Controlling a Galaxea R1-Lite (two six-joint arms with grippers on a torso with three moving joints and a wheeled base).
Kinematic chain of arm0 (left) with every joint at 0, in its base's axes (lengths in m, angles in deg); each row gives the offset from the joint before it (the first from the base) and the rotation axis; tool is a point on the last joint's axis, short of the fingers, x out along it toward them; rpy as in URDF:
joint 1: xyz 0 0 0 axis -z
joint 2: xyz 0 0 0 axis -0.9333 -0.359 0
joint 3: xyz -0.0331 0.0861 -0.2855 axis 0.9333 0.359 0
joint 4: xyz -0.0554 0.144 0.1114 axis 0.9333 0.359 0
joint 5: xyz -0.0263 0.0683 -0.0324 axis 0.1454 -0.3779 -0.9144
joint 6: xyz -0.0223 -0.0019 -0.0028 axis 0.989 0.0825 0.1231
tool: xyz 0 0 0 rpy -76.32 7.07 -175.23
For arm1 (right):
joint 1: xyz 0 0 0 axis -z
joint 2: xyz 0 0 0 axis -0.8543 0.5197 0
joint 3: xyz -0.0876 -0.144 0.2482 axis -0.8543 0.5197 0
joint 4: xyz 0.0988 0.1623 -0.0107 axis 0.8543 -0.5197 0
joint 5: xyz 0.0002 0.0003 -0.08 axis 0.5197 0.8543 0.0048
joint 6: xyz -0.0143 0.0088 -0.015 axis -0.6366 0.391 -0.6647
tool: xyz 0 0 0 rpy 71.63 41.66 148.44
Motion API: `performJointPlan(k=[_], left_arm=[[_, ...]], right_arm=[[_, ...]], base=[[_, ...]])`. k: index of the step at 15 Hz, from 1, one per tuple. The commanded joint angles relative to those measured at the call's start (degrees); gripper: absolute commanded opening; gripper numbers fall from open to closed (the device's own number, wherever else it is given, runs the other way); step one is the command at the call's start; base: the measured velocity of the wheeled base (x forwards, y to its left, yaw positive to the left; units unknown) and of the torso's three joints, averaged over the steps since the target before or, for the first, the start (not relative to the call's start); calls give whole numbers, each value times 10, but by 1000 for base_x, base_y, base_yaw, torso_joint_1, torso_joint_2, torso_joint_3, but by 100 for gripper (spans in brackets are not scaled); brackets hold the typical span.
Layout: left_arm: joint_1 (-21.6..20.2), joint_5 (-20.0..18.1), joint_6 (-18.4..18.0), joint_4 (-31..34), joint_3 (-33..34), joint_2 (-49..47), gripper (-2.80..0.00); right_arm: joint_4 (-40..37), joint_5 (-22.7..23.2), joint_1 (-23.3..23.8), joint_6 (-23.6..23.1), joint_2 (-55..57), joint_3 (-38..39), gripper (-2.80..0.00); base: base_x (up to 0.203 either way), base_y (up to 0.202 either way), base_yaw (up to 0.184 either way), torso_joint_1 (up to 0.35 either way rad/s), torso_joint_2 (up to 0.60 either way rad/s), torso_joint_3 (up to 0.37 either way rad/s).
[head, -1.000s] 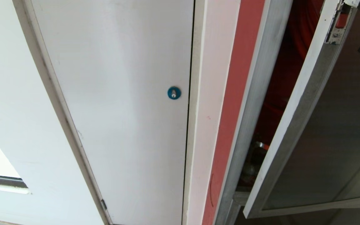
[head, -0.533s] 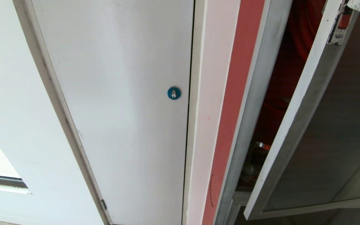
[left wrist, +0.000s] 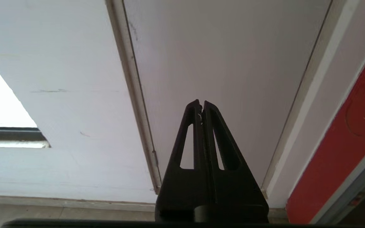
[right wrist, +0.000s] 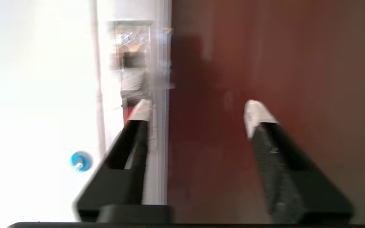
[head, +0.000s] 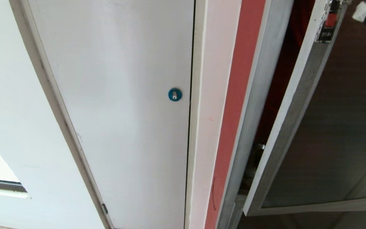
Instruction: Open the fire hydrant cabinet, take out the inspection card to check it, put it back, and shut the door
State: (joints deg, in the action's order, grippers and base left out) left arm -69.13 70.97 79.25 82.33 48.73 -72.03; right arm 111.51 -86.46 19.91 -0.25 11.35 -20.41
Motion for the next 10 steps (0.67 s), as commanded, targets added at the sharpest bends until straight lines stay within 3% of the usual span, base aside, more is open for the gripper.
performJointPlan(k=[1, 10], left_arm=[[0, 0, 0, -1, 6, 0, -280], [0, 1, 0, -1, 6, 0, -280]], right_arm=[[1, 6, -2, -1, 0, 4, 0], [1, 6, -2, -1, -12, 16, 0]], base=[[0, 0, 0, 0, 0, 0], [0, 0, 0, 0, 0, 0]])
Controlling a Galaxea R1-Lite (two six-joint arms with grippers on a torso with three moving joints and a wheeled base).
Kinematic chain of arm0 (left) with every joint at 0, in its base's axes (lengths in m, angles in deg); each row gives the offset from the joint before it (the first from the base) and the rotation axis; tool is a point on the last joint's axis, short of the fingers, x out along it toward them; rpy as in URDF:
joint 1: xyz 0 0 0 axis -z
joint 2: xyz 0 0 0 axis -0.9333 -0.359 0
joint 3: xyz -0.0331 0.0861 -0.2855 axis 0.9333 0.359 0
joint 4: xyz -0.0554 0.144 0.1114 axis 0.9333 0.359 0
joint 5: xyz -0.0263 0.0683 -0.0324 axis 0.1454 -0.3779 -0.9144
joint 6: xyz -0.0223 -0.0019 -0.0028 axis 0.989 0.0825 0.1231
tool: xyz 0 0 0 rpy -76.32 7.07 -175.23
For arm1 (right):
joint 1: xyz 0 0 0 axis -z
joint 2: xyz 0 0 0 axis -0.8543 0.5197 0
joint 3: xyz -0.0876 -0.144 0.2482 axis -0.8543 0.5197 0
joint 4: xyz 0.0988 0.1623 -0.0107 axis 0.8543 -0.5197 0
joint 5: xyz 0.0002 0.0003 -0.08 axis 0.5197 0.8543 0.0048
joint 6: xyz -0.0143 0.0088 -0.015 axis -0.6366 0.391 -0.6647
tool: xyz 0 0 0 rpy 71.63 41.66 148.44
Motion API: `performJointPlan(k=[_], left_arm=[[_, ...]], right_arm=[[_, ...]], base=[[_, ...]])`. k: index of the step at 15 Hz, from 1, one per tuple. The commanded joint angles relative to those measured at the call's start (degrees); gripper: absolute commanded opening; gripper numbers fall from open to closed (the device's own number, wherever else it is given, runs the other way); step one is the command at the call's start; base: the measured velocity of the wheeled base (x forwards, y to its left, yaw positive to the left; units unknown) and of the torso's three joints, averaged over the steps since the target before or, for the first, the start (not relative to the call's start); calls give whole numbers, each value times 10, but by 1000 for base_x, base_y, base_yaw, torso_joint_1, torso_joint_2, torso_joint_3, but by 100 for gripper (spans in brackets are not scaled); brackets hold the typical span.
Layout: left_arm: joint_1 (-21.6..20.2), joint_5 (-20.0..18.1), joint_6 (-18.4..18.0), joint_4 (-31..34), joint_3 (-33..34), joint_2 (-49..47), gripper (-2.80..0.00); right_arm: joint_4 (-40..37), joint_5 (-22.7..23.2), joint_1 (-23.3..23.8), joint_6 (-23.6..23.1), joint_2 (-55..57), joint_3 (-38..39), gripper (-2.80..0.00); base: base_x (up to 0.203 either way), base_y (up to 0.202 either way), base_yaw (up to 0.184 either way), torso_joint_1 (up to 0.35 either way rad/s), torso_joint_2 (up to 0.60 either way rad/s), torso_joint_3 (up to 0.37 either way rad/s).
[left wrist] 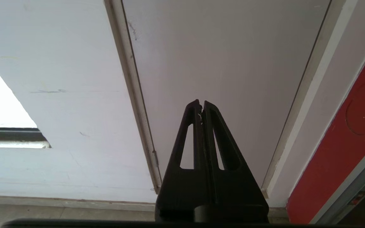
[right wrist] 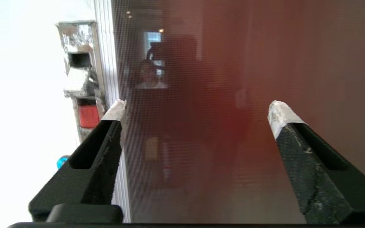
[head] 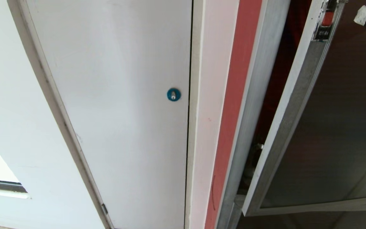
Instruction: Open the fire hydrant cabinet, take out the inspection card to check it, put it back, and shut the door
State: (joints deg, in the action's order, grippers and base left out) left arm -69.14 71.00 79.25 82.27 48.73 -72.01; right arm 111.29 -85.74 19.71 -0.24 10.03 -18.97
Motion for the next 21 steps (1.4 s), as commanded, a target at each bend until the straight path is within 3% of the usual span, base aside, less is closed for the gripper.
performJointPlan(k=[1, 21], left_arm=[[0, 0, 0, 0, 6, -1, -280], [0, 0, 0, 0, 6, -1, -280]], right_arm=[[2, -1, 0, -2, 1, 1, 0], [2, -2, 1, -3, -48, 64, 0]], base=[[0, 0, 0, 0, 0, 0], [0, 0, 0, 0, 0, 0]])
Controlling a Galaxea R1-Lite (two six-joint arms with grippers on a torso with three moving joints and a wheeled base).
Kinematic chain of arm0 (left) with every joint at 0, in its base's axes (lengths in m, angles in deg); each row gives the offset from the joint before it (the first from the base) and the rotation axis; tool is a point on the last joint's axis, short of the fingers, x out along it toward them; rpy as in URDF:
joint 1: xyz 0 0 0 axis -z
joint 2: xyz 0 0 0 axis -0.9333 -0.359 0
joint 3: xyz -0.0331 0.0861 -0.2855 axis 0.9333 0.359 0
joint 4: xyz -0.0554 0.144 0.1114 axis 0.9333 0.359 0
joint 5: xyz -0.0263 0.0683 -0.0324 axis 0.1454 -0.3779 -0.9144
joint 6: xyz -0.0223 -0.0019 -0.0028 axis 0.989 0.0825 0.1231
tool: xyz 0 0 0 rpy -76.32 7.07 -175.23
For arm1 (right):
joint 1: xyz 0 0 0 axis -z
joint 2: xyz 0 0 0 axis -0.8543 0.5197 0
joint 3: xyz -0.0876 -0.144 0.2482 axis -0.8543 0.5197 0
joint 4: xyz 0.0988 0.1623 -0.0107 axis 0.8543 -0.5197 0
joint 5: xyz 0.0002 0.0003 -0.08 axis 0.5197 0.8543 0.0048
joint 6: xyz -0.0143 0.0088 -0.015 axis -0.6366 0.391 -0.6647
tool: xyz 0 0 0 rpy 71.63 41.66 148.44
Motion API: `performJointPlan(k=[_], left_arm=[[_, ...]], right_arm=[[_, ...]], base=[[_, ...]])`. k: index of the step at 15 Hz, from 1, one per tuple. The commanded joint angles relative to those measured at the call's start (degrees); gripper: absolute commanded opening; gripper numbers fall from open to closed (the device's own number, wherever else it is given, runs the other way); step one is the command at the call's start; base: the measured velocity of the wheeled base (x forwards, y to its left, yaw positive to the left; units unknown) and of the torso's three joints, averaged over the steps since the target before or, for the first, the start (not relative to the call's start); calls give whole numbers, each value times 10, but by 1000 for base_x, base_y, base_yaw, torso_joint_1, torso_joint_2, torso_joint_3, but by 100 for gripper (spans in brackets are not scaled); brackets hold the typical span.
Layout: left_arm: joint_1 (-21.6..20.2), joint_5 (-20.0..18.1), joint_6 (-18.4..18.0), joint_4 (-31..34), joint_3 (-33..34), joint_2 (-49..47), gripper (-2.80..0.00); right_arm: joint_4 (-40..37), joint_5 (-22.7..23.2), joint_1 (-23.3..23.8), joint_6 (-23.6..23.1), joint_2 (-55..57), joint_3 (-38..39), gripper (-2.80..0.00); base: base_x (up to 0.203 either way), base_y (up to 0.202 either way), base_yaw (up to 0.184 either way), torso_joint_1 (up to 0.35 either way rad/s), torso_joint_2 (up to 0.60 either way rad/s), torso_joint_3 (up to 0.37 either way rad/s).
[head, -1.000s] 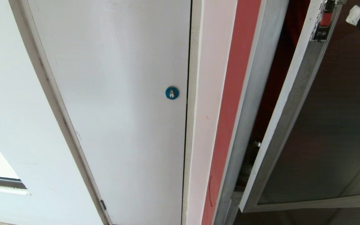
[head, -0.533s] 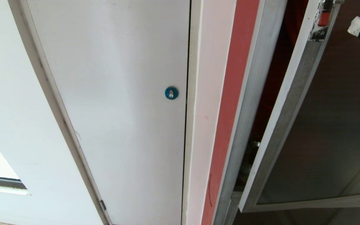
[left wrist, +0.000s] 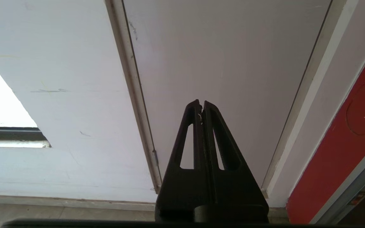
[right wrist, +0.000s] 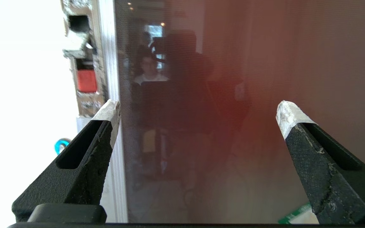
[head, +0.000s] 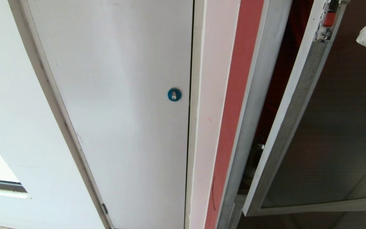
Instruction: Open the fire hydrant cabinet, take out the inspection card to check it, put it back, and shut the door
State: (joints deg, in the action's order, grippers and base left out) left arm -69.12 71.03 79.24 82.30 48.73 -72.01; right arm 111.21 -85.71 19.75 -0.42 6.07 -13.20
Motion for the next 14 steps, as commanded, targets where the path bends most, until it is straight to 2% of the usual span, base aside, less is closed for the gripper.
performJointPlan(k=[1, 5, 9, 14], left_arm=[[0, 0, 0, 0, 6, -1, -280], [0, -1, 0, 0, 6, -1, -280], [0, -1, 0, 0, 6, -1, -280], [0, -1, 0, 0, 6, -1, -280]], right_arm=[[3, -3, 2, -1, -13, 14, 0], [2, -3, 32, 0, -39, 38, 0], [-6, -3, 95, -1, -86, 43, 0], [-130, 0, 207, 0, -213, 41, 0]], base=[[0, 0, 0, 0, 0, 0], [0, 0, 0, 0, 0, 0], [0, 0, 0, 0, 0, 0], [0, 0, 0, 0, 0, 0]])
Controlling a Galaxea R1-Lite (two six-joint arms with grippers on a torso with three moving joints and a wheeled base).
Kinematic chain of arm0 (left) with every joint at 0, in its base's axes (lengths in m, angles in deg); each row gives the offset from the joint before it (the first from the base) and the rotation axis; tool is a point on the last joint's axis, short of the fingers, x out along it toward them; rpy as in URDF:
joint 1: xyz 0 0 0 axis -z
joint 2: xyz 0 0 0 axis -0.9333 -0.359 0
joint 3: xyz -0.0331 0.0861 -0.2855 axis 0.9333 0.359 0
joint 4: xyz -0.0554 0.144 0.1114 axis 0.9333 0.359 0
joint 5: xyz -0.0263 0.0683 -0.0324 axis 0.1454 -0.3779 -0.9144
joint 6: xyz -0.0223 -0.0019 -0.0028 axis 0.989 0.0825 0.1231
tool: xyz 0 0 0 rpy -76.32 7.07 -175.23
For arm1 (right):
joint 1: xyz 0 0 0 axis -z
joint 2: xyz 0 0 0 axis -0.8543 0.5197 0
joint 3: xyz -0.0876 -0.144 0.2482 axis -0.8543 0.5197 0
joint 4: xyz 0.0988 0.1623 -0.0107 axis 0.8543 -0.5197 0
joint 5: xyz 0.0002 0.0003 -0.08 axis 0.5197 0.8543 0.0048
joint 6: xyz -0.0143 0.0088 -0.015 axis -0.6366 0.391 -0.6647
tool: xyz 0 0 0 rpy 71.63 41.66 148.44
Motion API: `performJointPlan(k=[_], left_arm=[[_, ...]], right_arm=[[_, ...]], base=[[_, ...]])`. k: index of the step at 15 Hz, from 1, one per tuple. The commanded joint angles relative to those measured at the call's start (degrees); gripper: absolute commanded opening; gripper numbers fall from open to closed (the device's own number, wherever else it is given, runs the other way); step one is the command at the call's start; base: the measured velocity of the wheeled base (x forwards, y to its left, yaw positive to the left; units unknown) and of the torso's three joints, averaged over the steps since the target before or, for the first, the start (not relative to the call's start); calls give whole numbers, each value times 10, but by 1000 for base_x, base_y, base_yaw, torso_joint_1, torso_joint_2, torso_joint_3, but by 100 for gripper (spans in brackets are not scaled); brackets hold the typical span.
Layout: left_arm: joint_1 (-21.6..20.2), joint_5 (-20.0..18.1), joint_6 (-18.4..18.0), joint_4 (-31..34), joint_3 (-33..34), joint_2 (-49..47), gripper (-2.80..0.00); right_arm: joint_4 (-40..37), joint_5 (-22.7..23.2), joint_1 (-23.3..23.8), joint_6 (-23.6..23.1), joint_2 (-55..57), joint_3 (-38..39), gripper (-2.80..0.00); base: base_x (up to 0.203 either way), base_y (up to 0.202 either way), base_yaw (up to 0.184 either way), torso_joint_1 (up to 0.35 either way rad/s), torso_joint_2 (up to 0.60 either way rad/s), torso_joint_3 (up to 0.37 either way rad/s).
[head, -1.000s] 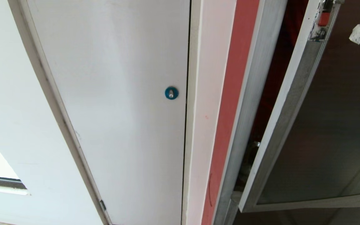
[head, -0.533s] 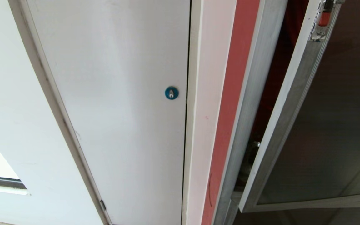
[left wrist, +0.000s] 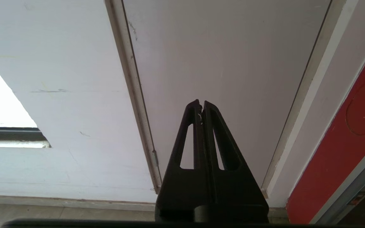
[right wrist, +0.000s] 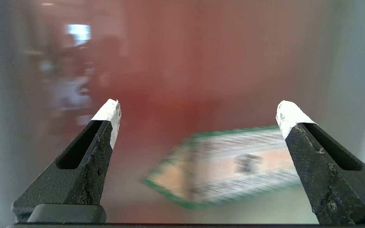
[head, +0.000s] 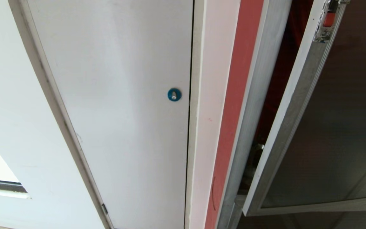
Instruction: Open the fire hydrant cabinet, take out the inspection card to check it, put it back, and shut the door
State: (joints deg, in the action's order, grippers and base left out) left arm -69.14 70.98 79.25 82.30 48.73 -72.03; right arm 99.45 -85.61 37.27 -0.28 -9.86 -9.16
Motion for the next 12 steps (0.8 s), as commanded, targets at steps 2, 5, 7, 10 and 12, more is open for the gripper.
performJointPlan(k=[2, 5, 7, 10, 12], left_arm=[[0, 1, 0, 0, 6, -1, -280], [0, 0, 0, 0, 7, -1, -280], [-1, 0, 0, 0, 6, -1, -280], [0, 0, 0, 0, 7, -1, -280], [0, 0, 0, 0, 6, -1, -280]], right_arm=[[-38, -1, 49, -1, -74, 2, -280], [-41, -1, 70, -1, -87, 2, -280], [-43, -1, 98, -1, -106, 4, -280], [-85, -1, 142, -1, -140, 2, -280], [-130, -1, 187, 0, -166, -1, -280]], base=[[0, 0, 0, 0, 0, 0], [0, 0, 0, 0, 0, 0], [0, 0, 0, 0, 0, 0], [0, 0, 0, 0, 0, 0], [0, 0, 0, 0, 0, 0]])
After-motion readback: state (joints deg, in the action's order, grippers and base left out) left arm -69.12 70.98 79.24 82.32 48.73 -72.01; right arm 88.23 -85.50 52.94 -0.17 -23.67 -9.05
